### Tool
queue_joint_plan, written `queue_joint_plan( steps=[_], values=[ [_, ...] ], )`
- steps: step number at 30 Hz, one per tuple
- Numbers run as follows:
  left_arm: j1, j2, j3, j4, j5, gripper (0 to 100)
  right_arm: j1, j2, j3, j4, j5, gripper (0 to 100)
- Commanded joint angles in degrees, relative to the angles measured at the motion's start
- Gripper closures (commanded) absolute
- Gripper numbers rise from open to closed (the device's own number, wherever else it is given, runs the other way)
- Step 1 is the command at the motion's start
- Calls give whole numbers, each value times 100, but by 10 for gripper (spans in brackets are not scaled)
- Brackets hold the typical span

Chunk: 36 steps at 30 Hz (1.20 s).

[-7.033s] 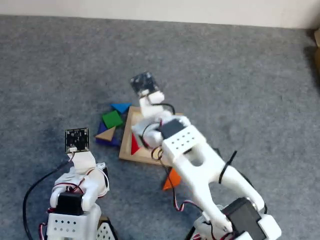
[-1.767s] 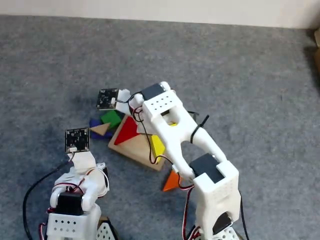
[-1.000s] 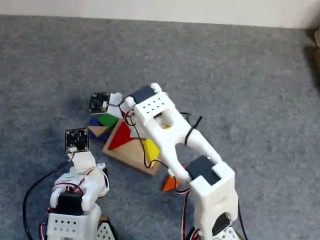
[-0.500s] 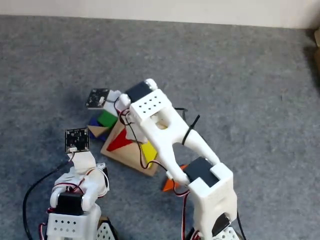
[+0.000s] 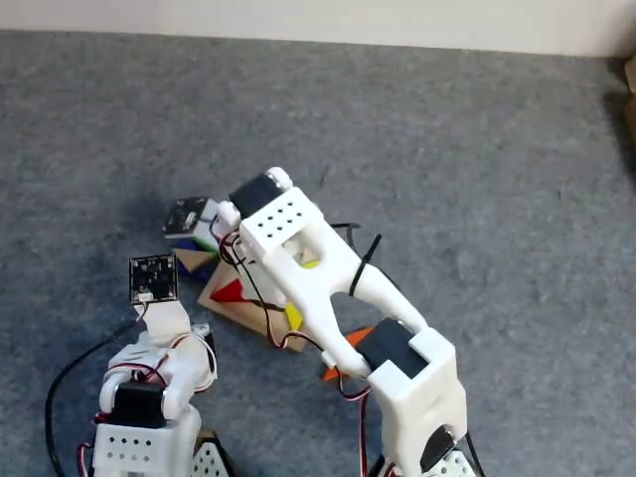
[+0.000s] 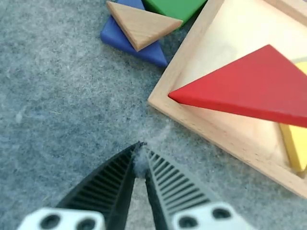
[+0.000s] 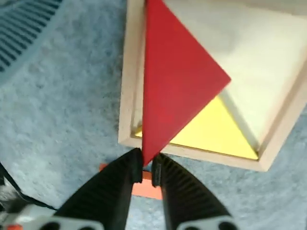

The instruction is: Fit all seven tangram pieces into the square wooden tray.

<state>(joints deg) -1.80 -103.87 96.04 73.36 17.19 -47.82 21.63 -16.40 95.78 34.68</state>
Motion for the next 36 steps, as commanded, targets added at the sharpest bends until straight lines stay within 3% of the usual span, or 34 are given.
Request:
queue_joint_plan(
  steps=[1,7,13,18,23,29,36],
  values=[
    [-40,-22,110,26,-44,995,-101,-435,-347,66,-607,860],
    [-40,-22,110,26,-44,995,-110,-444,-356,75,-730,854],
    [-40,-22,110,26,-44,995,57,-444,-374,40,-730,958],
    [-40,-22,110,26,-44,995,593,-426,-655,-57,-738,995],
    [-40,-22,110,26,-44,995,1314,-435,-664,-699,-1231,995],
    [-40,-22,110,26,-44,995,1587,-549,-664,-787,-1521,995],
    [-40,-22,110,26,-44,995,1525,-1341,444,-2290,-1952,995]
  ],
)
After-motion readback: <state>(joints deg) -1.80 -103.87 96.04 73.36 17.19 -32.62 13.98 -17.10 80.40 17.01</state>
